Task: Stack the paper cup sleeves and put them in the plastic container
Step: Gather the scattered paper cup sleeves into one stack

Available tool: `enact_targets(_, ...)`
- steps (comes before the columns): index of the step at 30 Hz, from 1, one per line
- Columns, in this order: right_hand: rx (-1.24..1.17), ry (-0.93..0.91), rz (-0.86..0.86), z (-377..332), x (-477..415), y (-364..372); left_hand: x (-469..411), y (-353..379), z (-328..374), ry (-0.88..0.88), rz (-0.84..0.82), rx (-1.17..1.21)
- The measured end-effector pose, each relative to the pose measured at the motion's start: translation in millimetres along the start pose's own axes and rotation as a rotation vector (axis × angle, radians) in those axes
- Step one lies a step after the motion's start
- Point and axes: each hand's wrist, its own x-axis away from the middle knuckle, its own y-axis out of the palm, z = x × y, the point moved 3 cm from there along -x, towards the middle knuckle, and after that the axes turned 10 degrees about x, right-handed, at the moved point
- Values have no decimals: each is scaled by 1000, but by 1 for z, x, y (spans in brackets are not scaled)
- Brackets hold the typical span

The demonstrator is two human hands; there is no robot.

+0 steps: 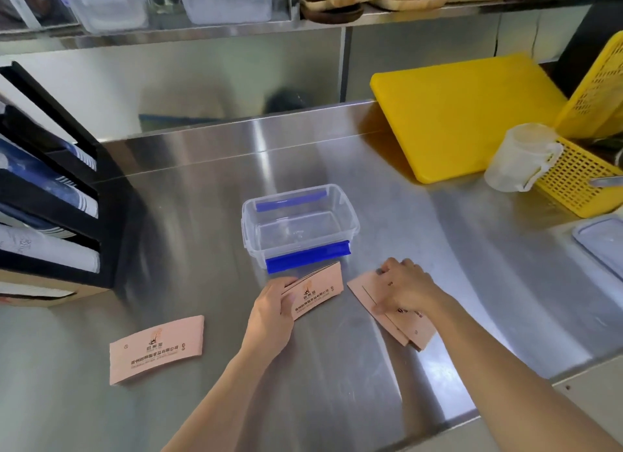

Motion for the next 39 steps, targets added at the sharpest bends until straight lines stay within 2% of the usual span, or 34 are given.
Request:
enact_targets(3,-222,12,-44,2,6,3,0,3,0,-4,3,10)
enact_targets(7,-420,-69,91,3,12,-17,-1,1,1,-20,12,24)
enact_targets(9,-636,-114,112,1,15,-27,1,-1,0,-29,24,31)
enact_targets(12,-1008,-182,-13,-10,21,-27,4,-4,3,-28,36,48)
enact_targets(16,-1122,-157,-125,-31,21,0,7,-8,4,-47,39,90)
enact_targets(18,-1011,-142,-125,-44,19,16,8,-11,2,-66,44,123)
enact_targets(22,-573,-160,7,-62,15,30,10,-14,-2,-154,32,145)
enact_targets(25,-388,-167,79,-66,14,27,9,-17,-4,-148,41,114)
enact_targets(29,-181,-77,220,-52,14,9,9,-19,-3,-115,87,89)
enact_targets(32,7,11,116,-38,8,2,7,-17,-2,-102,91,85)
enact_targets(35,-23,90,-23,-30,5,3,4,-14,0,-94,86,84)
enact_targets(39,-100,67,-117,-26,2,4,2,-12,0,-98,80,99)
